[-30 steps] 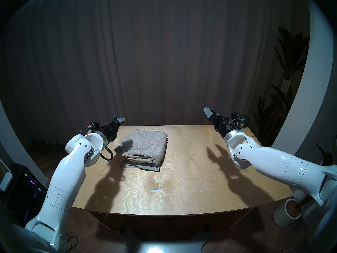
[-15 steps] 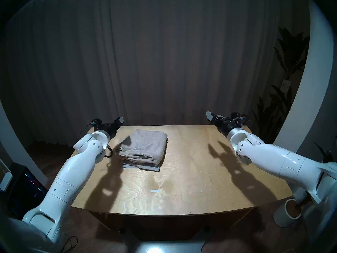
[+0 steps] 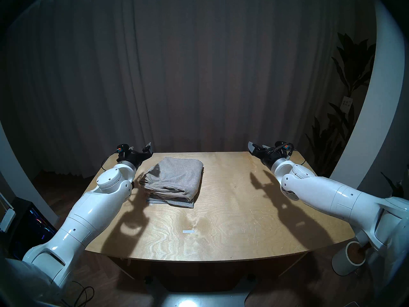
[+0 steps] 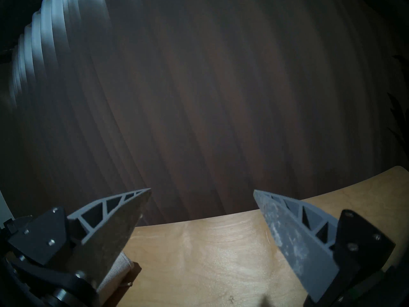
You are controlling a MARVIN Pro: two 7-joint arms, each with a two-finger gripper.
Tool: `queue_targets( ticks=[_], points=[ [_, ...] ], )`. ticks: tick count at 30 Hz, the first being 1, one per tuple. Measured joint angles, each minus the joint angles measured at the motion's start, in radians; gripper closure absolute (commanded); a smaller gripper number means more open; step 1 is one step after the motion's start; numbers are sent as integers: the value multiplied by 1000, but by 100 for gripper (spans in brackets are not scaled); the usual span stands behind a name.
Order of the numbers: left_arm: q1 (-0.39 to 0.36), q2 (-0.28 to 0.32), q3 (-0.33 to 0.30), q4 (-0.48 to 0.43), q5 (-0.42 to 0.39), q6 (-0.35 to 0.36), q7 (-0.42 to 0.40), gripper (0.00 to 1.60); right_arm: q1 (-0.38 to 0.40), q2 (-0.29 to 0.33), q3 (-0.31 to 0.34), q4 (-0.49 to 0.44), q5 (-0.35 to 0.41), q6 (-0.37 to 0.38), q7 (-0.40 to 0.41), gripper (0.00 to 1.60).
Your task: Fold pants twice and stack them
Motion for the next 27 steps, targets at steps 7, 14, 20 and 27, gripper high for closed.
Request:
queue_targets(
  ticks=[7, 14, 20, 27],
  points=[
    [-31, 0, 22, 75, 91, -101, -36, 0, 8, -50, -12, 67, -46, -17, -31, 0],
    [-54, -15, 18, 143, 125, -192, -73, 0, 18, -86, -15, 116, -81, -36, -43, 0],
    [-63, -21, 8, 190, 98, -269, -173, 0, 22, -117, -16, 155, -105, -53, -27, 0],
    [-64, -23, -9, 207, 46, -289, -234, 0, 15, -144, 3, 181, -81, -75, -13, 0]
  ],
)
